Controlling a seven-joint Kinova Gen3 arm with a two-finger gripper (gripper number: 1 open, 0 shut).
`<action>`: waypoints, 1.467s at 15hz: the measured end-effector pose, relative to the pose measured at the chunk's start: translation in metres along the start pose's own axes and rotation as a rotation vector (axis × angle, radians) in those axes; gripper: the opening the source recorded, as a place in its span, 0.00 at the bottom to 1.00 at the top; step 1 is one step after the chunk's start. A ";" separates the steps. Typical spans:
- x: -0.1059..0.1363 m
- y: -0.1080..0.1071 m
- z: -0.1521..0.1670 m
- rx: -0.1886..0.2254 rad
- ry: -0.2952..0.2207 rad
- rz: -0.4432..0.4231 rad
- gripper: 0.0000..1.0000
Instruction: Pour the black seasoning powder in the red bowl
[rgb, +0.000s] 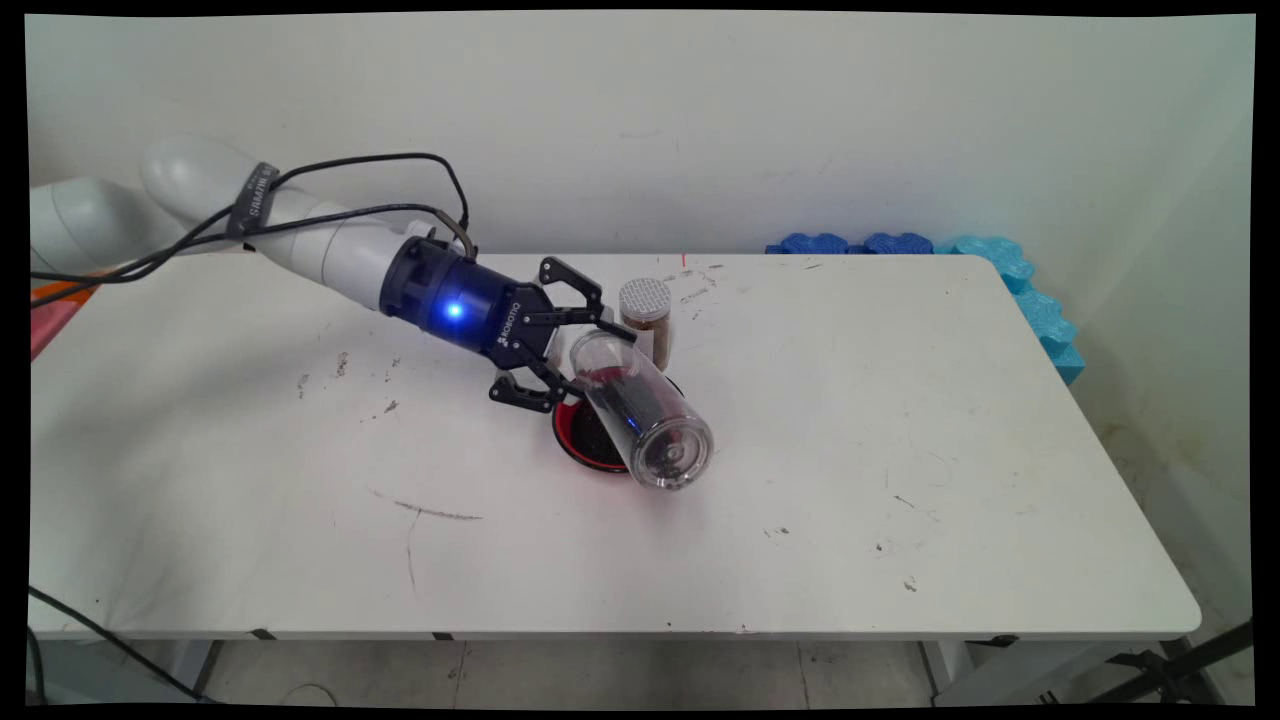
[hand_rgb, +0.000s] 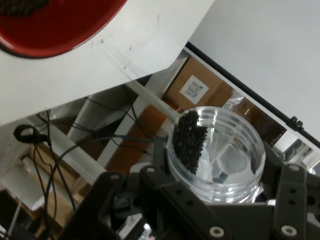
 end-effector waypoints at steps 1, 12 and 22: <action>0.001 0.001 0.000 -0.002 0.003 0.026 0.00; 0.013 0.009 -0.003 0.016 0.049 0.345 0.00; 0.012 0.023 -0.004 0.012 0.093 0.603 0.00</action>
